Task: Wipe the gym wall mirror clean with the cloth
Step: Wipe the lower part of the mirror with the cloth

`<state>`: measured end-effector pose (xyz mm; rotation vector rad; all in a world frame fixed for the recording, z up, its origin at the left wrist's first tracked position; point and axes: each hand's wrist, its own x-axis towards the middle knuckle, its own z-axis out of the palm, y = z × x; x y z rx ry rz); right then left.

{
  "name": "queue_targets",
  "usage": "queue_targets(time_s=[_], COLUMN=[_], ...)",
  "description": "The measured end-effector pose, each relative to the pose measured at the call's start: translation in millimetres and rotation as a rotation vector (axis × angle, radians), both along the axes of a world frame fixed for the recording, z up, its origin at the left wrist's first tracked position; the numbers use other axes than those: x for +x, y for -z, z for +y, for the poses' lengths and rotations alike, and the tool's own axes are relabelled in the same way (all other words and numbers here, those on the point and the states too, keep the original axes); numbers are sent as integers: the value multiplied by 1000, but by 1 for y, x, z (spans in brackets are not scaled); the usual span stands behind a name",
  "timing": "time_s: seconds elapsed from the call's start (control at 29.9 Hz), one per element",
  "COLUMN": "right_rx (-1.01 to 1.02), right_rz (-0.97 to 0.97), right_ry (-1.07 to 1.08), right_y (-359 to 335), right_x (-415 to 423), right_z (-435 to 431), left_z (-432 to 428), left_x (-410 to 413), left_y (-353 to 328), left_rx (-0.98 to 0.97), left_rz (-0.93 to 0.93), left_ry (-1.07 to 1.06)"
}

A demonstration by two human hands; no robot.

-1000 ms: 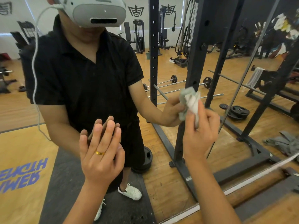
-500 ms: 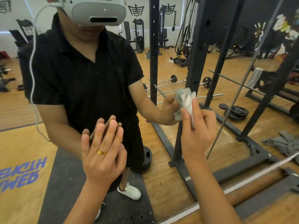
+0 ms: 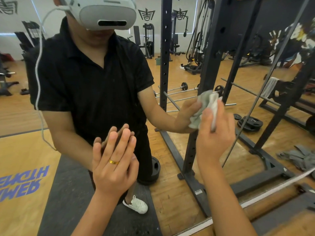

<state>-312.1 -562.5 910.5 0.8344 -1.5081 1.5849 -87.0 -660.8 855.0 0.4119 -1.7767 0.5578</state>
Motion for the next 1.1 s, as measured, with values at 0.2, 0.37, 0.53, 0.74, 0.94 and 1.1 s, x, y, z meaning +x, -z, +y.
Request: queue_targets(time_s=[0.2, 0.37, 0.53, 0.74, 0.94, 1.1], right_rx=[-14, 90, -119, -106, -26, -124], right_rz=[-135, -149, -268, -194, -224, -241], right_ry=[-134, -256, -204, -229, -324, -300], right_y=[11, 70, 1, 28, 21, -9], right_x=[29, 70, 51, 81, 76, 68], right_z=[-4, -3, -11, -22, -11, -17], left_z=[0, 0, 1, 1, -1, 2], left_x=[0, -2, -2, -2, -2, -2], left_y=[1, 1, -1, 1, 0, 1], left_rx=[6, 2, 6, 1, -1, 2], left_rz=[-1, 13, 22, 20, 22, 24], left_ry=[2, -4, 0, -14, -15, -20])
